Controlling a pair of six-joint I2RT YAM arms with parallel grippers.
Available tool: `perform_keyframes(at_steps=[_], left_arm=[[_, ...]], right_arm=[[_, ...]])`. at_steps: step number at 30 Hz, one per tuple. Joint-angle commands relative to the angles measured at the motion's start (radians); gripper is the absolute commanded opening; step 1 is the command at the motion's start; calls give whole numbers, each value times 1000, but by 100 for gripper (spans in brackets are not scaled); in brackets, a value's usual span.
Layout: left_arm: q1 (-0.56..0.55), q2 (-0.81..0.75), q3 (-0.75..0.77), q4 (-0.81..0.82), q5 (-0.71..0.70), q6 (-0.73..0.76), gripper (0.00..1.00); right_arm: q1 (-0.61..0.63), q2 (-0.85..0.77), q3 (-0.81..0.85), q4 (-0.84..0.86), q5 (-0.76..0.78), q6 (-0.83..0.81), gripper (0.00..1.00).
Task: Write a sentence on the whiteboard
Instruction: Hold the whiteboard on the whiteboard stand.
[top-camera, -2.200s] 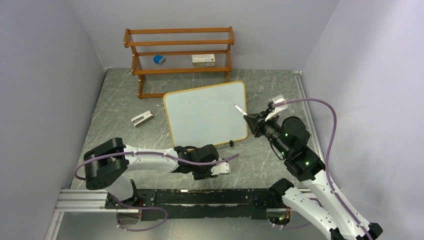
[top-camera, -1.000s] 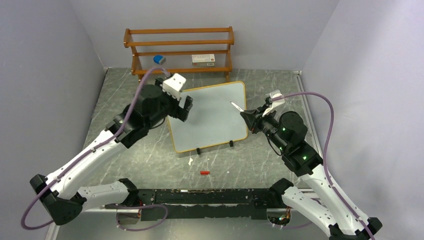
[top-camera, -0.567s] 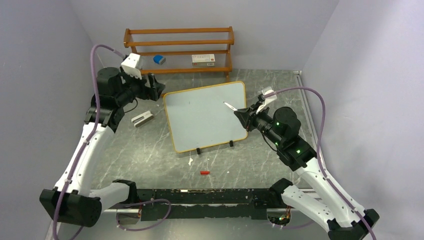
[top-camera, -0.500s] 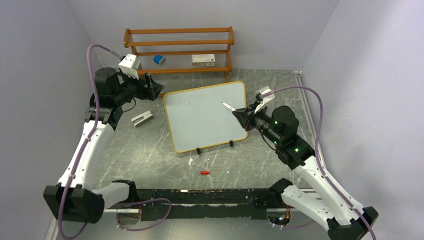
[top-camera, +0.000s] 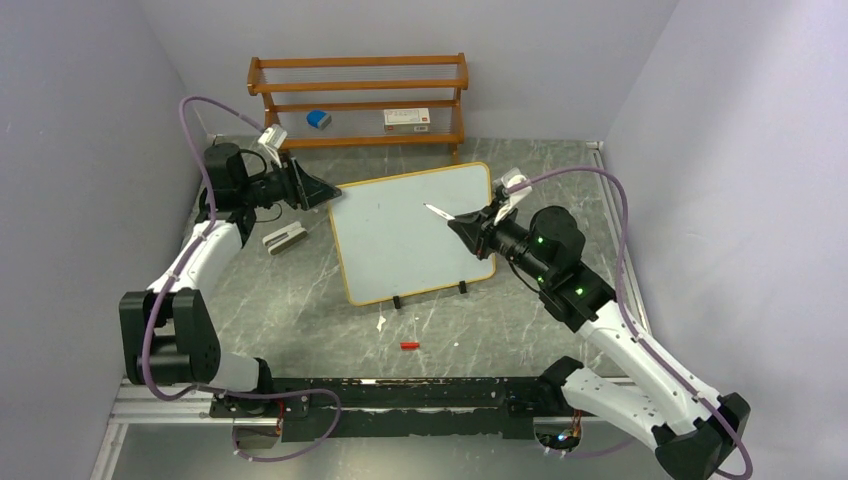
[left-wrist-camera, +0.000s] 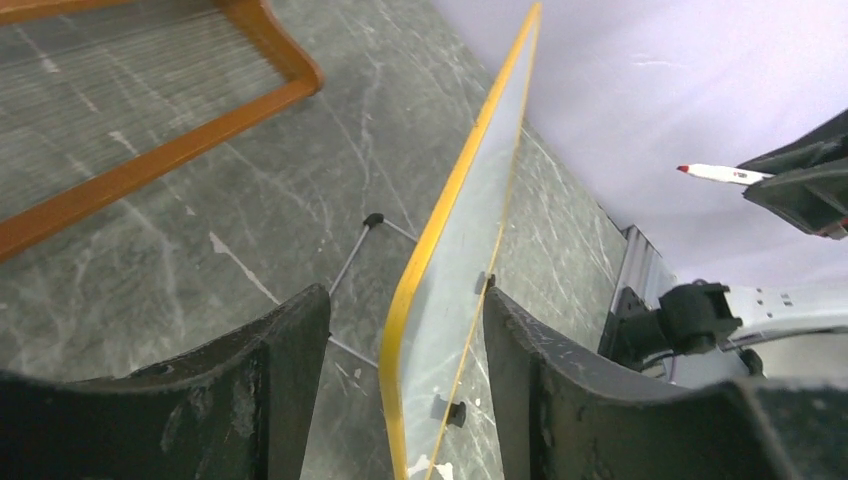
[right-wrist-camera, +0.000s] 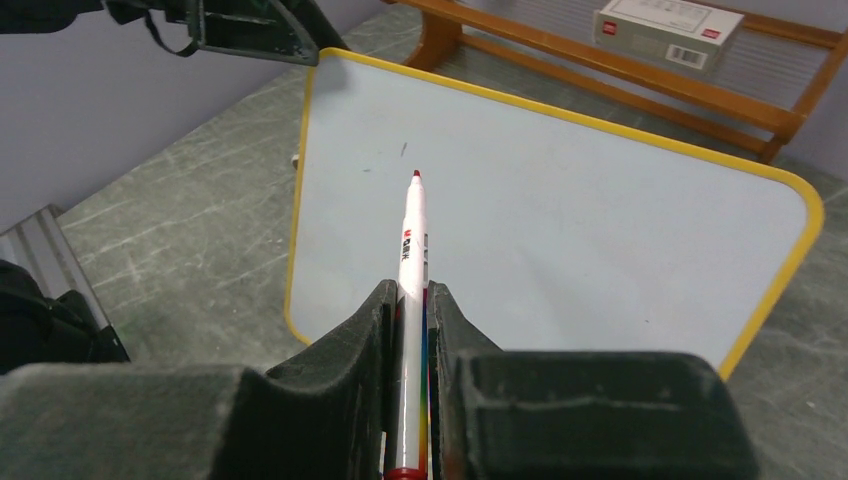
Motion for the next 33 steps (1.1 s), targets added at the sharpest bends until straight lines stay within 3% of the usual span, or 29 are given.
perform_keyframes(at_steps=[1, 4, 7, 9, 15, 24, 33], left_arm=[[-11, 31, 37, 109, 129, -21, 60], [-16, 55, 25, 150, 152, -48, 49], [-17, 70, -6, 291, 180, -147, 41], [-17, 70, -25, 353, 187, -192, 28], [-20, 26, -58, 277, 180, -113, 6], [-68, -88, -134, 132, 119, 102, 5], [-76, -70, -103, 31, 97, 202, 5]], right_arm=[[36, 24, 6, 46, -8, -27, 0], [69, 42, 3, 83, 16, -36, 0], [109, 64, 2, 107, 37, -44, 0], [139, 88, 13, 110, 57, -53, 0], [252, 140, 53, 104, 164, -98, 0], [415, 215, 157, -7, 404, -129, 0], [548, 348, 294, -134, 604, -108, 0]])
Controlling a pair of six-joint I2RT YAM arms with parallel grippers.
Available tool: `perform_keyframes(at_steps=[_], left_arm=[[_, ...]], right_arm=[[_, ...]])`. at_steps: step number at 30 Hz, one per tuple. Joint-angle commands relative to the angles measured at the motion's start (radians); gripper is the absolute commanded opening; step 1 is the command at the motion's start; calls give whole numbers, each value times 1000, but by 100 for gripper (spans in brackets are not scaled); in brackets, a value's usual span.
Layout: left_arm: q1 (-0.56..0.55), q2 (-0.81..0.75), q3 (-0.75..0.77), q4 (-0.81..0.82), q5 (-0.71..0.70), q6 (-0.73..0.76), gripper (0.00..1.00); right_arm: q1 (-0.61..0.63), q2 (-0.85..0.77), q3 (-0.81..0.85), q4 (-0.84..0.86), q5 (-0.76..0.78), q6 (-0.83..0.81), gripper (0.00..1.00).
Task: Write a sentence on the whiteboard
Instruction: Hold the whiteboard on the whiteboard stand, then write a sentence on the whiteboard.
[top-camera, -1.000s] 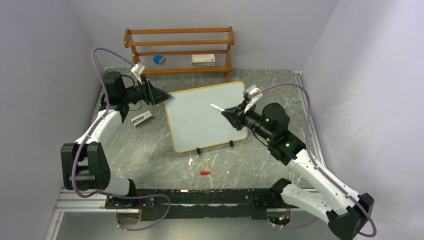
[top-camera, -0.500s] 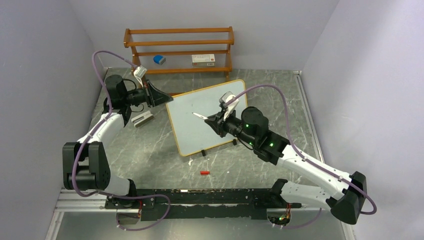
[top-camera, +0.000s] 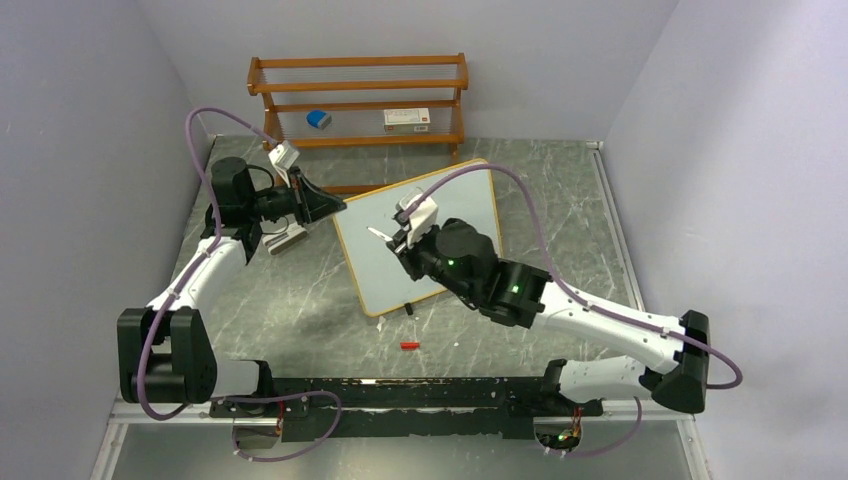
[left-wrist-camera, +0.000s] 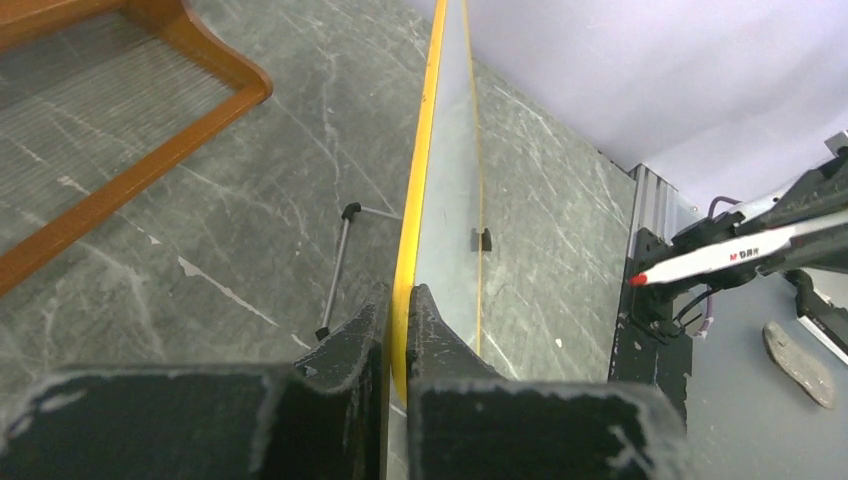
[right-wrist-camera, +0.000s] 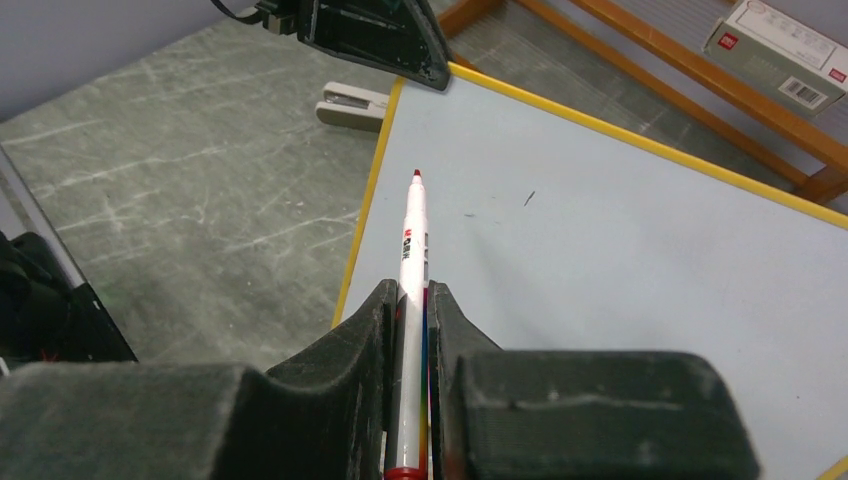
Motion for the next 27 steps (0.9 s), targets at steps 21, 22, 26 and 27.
perform_keyframes(at_steps=[21, 22, 26, 27], left_arm=[[-22, -31, 39, -167, -57, 160, 5], [-22, -33, 41, -173, -63, 164, 5], [-24, -41, 44, -183, -71, 172, 5], [-24, -41, 44, -183, -71, 172, 5]], right_arm=[[174, 355, 326, -149, 443, 16, 0], [180, 365, 335, -157, 459, 16, 0], [195, 398, 373, -175, 497, 12, 0], [197, 407, 381, -176, 504, 13, 0]])
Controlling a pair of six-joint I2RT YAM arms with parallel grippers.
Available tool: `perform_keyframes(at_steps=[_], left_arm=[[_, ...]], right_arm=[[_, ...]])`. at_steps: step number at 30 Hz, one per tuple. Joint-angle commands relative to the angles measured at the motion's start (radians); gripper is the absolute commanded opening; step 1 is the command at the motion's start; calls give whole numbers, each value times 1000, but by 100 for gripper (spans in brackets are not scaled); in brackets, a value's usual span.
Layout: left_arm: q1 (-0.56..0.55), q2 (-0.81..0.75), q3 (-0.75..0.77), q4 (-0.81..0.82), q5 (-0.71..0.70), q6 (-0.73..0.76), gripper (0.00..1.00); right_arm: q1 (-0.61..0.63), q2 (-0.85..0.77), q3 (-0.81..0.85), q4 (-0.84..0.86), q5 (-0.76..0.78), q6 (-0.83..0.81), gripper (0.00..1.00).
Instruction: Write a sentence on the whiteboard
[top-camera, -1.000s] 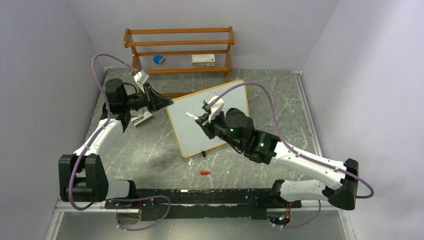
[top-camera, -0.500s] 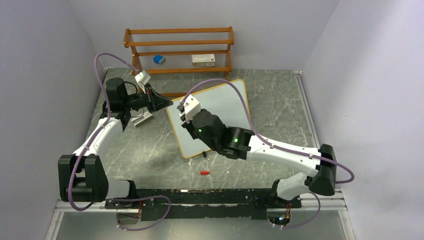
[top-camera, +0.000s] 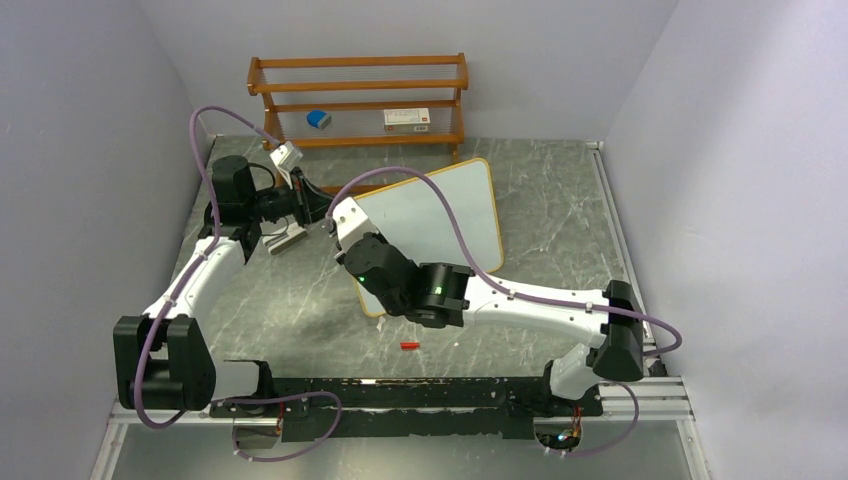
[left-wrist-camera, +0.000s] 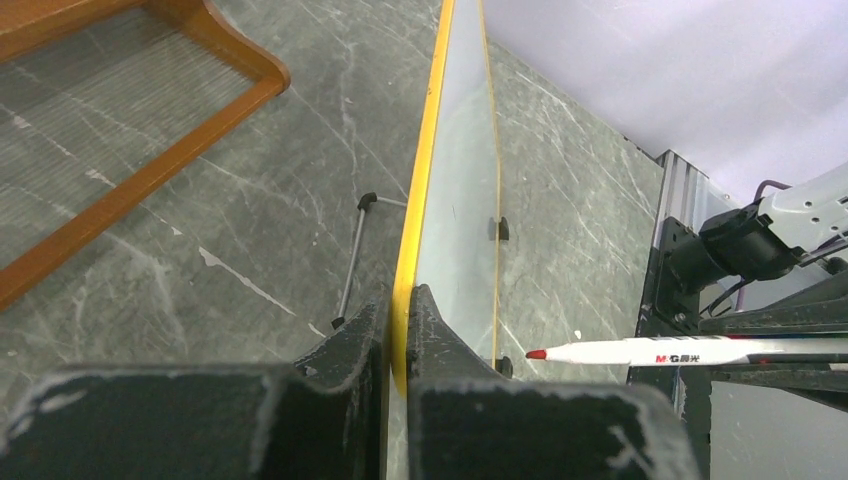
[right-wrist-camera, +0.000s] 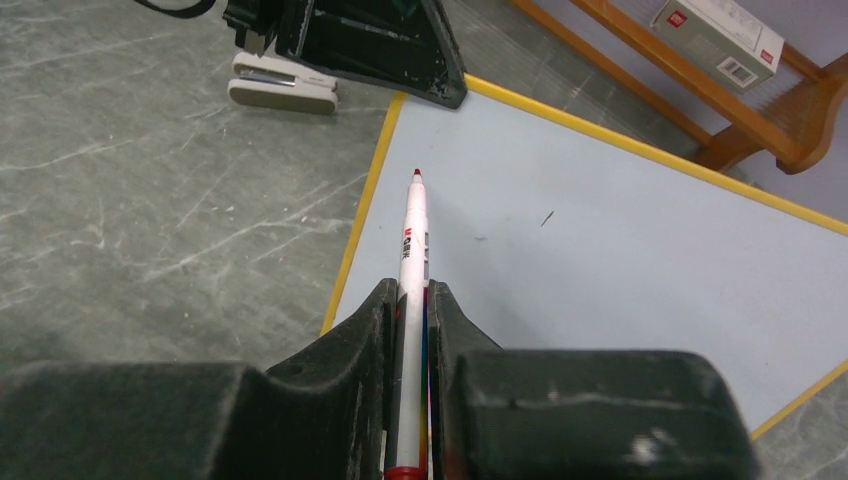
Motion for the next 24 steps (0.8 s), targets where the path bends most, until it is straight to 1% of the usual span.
perform_keyframes(at_steps=[1, 4, 11, 15, 24], left_arm=[[-12, -16, 15, -47, -22, 57, 5], [-12, -16, 16, -53, -30, 59, 5], [-12, -22, 15, -46, -26, 55, 5], [-12, -21, 15, -42, -22, 52, 5], [-12, -19, 15, -38, -20, 49, 5]], right_arm=[[11, 35, 64, -20, 97, -7, 0], [14, 62, 89, -27, 121, -33, 0], [13, 99, 103, 5, 118, -53, 0], [12, 111, 102, 31, 105, -60, 0], [11, 128, 106, 80, 126, -94, 0]])
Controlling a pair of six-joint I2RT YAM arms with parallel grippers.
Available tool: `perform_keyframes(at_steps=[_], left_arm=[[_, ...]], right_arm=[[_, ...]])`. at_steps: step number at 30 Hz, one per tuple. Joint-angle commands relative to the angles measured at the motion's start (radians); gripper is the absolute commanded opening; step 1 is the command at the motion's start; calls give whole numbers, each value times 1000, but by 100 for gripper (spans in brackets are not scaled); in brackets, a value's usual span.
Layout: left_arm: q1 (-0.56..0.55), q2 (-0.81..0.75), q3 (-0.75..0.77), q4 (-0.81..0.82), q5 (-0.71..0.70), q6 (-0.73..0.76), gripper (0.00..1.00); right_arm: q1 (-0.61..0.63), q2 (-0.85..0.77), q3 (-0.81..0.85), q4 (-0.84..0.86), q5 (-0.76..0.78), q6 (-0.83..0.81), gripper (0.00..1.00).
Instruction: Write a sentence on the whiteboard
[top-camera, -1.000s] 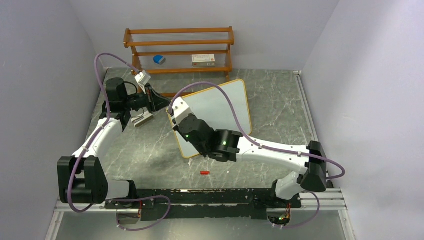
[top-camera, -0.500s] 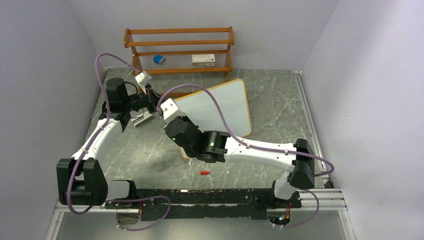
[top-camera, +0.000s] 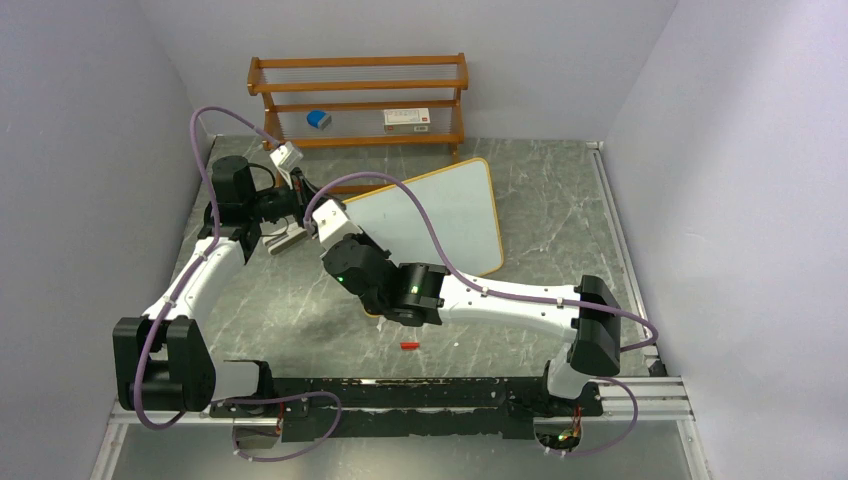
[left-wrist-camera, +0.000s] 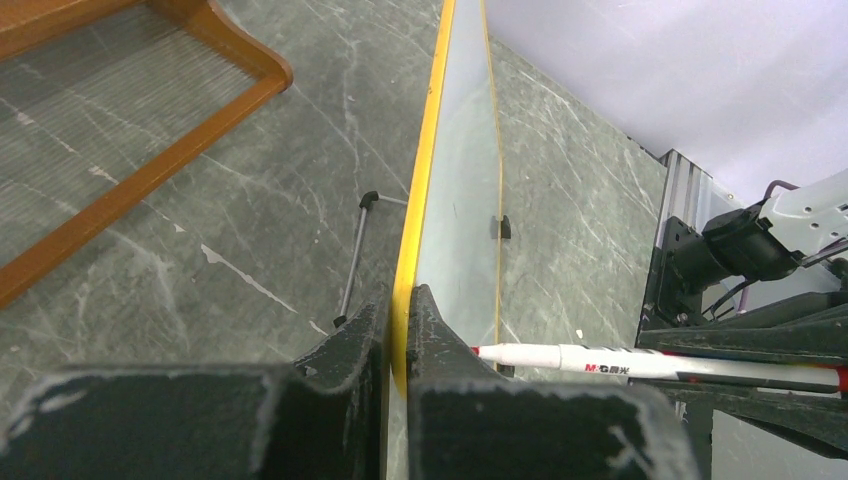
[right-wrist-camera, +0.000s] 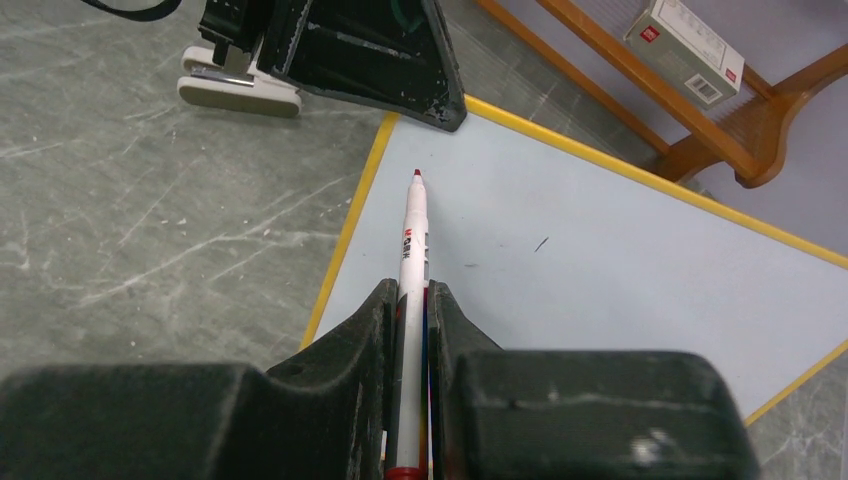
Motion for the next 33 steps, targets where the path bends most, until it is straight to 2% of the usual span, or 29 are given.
perform_keyframes(at_steps=[1, 33], left_arm=[[-11, -11, 16, -21, -9, 39, 5], [-13, -18, 13, -9, -3, 32, 5]], right_arm=[[4, 11, 35, 62, 40, -28, 0], [-15, 62, 52, -13, 24, 14, 0]])
